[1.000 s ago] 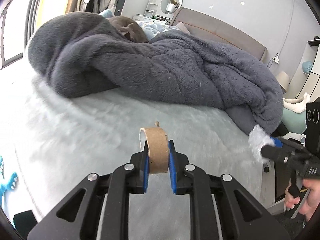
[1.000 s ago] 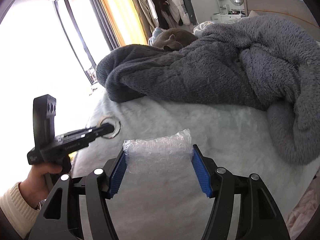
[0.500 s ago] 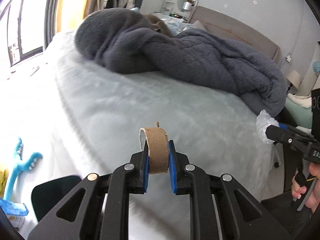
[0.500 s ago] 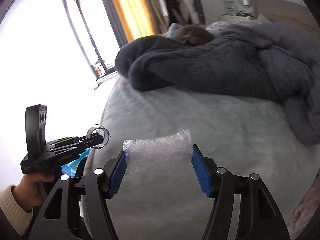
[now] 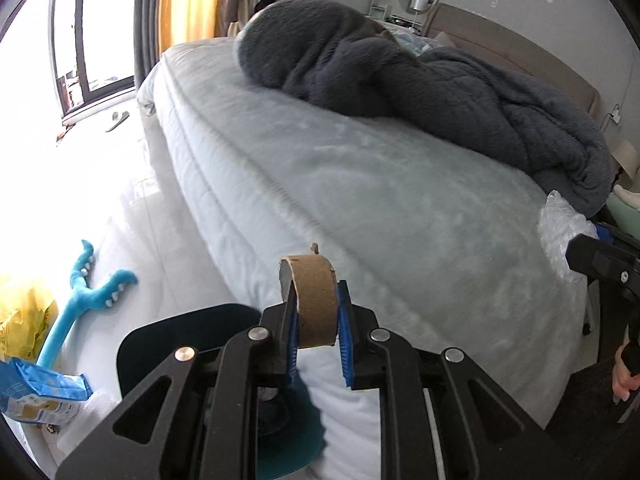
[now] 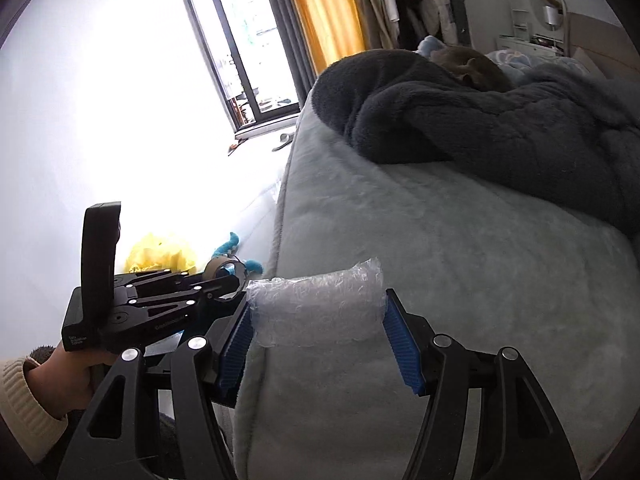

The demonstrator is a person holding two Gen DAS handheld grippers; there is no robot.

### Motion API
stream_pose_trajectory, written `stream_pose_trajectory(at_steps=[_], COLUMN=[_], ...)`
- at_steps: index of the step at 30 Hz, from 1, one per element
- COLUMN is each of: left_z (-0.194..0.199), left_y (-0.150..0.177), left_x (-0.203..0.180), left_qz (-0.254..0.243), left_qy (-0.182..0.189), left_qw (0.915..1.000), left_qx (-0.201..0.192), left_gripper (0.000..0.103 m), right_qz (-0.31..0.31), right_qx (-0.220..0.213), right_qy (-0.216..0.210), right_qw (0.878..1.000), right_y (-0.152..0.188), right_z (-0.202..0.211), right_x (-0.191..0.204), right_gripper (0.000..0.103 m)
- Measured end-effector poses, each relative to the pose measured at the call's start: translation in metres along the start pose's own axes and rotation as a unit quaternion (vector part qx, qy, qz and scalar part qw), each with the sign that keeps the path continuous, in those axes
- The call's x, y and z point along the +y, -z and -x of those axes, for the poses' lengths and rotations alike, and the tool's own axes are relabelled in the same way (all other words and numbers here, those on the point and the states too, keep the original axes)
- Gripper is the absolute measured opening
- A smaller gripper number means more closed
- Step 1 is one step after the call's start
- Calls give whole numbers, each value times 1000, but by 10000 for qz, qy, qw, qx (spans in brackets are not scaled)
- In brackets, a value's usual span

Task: Collect trash
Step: 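Lift and carry the tape roll and bubble wrap from the bed to the bin, then open the left tool over the bin to drop the tape roll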

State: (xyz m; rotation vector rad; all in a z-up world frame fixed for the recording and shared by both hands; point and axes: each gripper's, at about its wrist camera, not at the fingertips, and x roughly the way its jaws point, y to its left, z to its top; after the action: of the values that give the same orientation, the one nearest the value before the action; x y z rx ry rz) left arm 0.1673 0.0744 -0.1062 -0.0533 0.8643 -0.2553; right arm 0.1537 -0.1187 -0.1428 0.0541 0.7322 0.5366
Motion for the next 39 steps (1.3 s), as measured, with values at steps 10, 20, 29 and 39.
stream_pose_trajectory(at_steps=[10,20,29,39], left_z=[-6,-28,-44,-26], left_y=[18,45,87,124], left_x=[48,81,114,143], left_qz=[576,1012,1415,1559], left_qy=[-191,-301,-301,-174], left_qw=[9977,9885,9736,9654], left_qx=[306,1081,1765,2084], left_gripper=[19,19,19,67], right_qz=[362,454,596,602], right_qx=[174,122,317,764], right_qy=[-295,-630,-824,-814], right_qw=[9988,9969,9943,9919], right_y=[-7,-17,-21,-12], right_z=[-24,-36,-68,-113], right_x=[41,61,98,125], right_gripper=[64,64,64,64])
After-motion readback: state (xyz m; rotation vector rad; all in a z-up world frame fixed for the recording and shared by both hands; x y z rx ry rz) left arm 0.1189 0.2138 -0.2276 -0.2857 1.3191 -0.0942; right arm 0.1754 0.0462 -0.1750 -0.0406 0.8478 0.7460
